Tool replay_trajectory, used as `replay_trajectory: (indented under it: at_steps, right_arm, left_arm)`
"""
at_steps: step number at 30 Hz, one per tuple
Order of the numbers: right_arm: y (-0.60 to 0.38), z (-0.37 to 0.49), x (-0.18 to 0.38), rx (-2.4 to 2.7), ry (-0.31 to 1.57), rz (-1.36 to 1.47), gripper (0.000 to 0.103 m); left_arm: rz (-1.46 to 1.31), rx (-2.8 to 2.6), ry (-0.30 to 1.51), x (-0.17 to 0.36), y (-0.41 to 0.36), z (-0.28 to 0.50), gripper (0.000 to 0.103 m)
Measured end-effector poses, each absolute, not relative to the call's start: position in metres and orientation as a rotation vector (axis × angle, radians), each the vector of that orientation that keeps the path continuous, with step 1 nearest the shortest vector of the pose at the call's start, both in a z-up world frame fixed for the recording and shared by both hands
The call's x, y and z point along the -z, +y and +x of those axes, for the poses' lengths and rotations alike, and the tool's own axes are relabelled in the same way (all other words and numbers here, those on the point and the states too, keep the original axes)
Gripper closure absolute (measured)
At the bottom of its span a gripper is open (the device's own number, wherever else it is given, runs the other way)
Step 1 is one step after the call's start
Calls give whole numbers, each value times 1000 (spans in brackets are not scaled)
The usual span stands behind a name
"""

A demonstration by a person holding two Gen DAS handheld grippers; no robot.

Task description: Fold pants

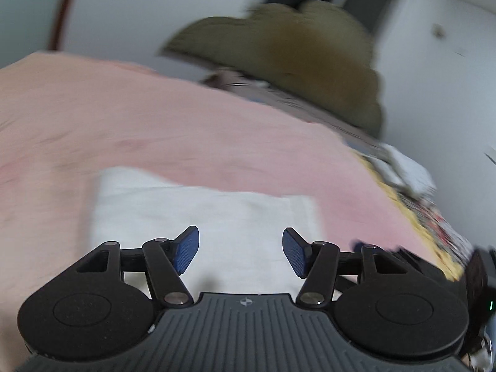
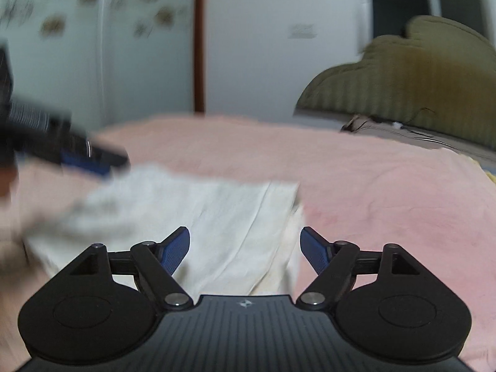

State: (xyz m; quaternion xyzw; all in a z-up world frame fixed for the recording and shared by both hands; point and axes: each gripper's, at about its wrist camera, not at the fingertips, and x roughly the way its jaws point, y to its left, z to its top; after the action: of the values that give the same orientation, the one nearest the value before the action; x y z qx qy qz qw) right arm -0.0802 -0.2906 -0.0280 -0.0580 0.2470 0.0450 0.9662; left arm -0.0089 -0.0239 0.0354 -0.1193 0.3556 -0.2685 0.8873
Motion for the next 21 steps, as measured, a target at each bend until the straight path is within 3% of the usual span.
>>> replay_trajectory:
  at_steps: [3, 12, 21]
  right_arm:
    - [-293, -79, 34, 4, 512, -130, 15]
    - [-322, -86, 22, -74, 456, 128, 14]
    - [-391, -39, 54, -341, 655, 506, 14]
  left_arm:
    - [-282, 481, 766, -30, 7, -3, 41]
    - [-372, 456, 857, -11, 54, 4, 41]
    - [-703, 635, 1061, 41, 77, 44, 30]
